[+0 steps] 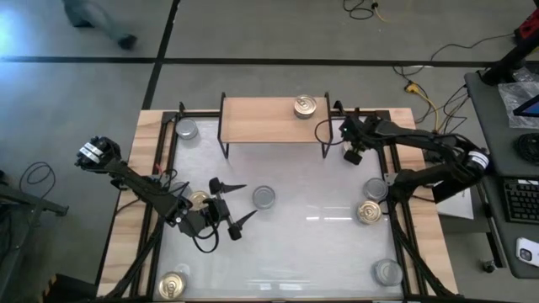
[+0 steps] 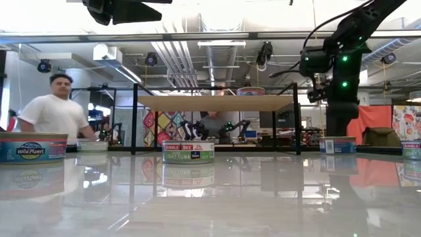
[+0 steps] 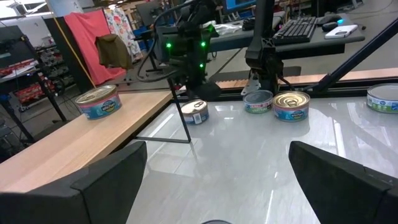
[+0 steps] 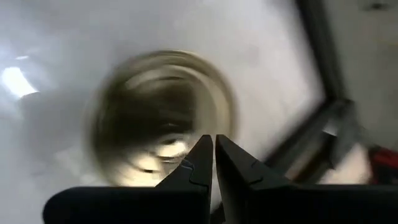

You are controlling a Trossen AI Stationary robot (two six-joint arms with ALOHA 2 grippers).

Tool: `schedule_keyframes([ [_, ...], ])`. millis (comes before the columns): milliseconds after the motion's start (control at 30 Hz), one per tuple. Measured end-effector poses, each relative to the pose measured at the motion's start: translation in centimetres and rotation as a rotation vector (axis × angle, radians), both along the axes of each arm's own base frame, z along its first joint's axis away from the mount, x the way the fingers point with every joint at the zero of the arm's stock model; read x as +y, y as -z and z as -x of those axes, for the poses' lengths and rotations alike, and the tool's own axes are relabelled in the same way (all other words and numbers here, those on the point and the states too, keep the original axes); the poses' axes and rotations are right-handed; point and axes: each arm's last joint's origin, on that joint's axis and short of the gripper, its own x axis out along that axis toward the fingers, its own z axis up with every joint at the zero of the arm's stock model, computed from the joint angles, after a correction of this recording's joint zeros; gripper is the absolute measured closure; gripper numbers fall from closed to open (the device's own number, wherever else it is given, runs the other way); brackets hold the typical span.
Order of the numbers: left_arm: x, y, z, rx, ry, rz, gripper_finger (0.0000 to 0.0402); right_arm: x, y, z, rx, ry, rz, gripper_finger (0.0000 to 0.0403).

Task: Stack canned seafood by type on shelf
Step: Put the blue tuna can on the shelf

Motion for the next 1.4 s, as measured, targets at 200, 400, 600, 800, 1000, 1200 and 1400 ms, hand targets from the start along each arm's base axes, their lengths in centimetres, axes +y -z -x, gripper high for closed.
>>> schedule_keyframes([
  [200, 0.0, 0.0, 0.0, 0.000, -0.001, 0.000, 0.0025, 0.3, 0.8, -0.5, -0.070, -0.056, -0.152, 0.0390],
  [400, 0.0, 0.0, 0.0, 0.000, -0.001, 0.000, 0.0025, 1.0, 0.4, -0.7, -0.157, -0.040, -0.309, 0.0390],
  [600, 0.0, 0.0, 0.0, 0.000, -0.001, 0.000, 0.0025, 2.5, -0.7, -1.5, -0.235, -0.016, -0.426, 0.0390],
  [800, 0.0, 0.0, 0.0, 0.000, -0.001, 0.000, 0.0025, 5.5, -0.7, -3.0, -0.218, -0.020, -0.462, 0.0390],
  [1000, 0.0, 0.0, 0.0, -0.004, -0.001, 0.003, 0.0025, 8.9, -1.2, -4.1, -0.143, -0.101, -0.422, 0.0390],
  [1200, 0.0, -0.1, 0.0, -0.014, -0.001, 0.011, 0.0025, 9.1, -1.5, -3.7, -0.046, -0.021, -0.179, 0.0390],
  [1400, 0.0, -0.1, 0.0, -0.014, -0.001, 0.012, 0.0025, 8.7, -1.1, -3.2, -0.021, 0.084, -0.007, 0.0390],
])
